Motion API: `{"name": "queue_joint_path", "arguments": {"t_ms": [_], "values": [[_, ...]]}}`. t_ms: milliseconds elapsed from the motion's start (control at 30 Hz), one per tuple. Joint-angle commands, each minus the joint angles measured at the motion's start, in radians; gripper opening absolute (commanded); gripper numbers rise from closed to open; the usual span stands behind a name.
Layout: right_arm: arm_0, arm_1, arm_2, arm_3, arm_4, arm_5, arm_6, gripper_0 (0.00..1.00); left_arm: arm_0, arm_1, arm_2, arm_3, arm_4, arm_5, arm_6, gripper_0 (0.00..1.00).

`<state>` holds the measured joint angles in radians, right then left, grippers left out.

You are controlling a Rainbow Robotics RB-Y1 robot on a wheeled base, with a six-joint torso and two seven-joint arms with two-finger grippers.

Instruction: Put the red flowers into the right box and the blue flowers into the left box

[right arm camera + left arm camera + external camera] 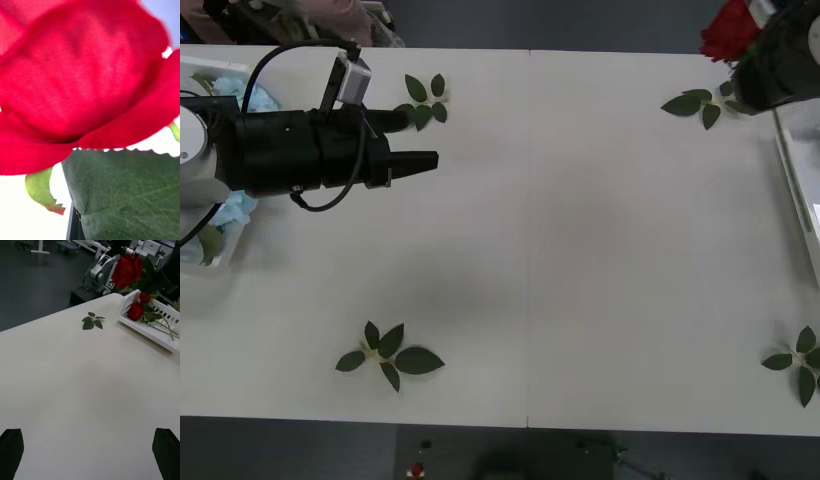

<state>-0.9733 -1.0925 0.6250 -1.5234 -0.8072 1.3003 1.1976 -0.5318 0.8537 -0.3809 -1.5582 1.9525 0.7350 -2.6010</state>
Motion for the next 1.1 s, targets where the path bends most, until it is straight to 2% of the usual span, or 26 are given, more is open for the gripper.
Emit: {"name": "queue_joint_path", "arguments": {"t_ms": [33,300,500,600,733,967,1000,1033,1067,1100], "values": [[-0.033,-0.012,-0.062,0.149,0.039,-0.006,0.185,0.00,0.009,0.030,0.045,-0.111,-0.058,0.070,-0.010,1.00],[-0.034,0.016,-0.088,0.474,0.178,-0.182,0.387,0.00,0.089,0.044,0.037,-0.321,-0.156,0.061,0.012,1.00],[-0.033,0.063,-0.082,0.763,0.250,-0.441,0.458,0.00,0.128,0.077,0.036,-0.425,-0.155,0.072,0.024,1.00],[-0.033,0.092,-0.030,0.913,0.263,-0.610,0.465,0.00,0.128,0.077,0.017,-0.439,-0.156,0.087,0.025,1.00],[-0.033,0.125,0.044,1.013,0.276,-0.739,0.451,0.00,0.128,0.067,0.013,-0.439,-0.155,0.083,0.025,1.00],[-0.034,0.138,0.125,1.059,0.264,-0.771,0.439,0.00,0.128,0.034,0.013,-0.430,-0.155,0.078,0.027,1.00],[-0.033,0.138,0.134,1.057,0.263,-0.773,0.438,0.07,0.128,0.034,0.013,-0.430,-0.155,0.078,0.027,1.00],[-0.033,0.137,0.140,1.059,0.261,-0.777,0.438,0.26,0.128,0.034,0.013,-0.430,-0.155,0.078,0.027,1.00],[-0.034,0.138,0.142,1.059,0.261,-0.779,0.438,0.34,0.128,0.034,0.013,-0.430,-0.155,0.078,0.027,1.00],[-0.033,0.138,0.140,1.059,0.263,-0.780,0.438,0.51,0.128,0.034,0.013,-0.430,-0.155,0.078,0.027,1.00]]}}
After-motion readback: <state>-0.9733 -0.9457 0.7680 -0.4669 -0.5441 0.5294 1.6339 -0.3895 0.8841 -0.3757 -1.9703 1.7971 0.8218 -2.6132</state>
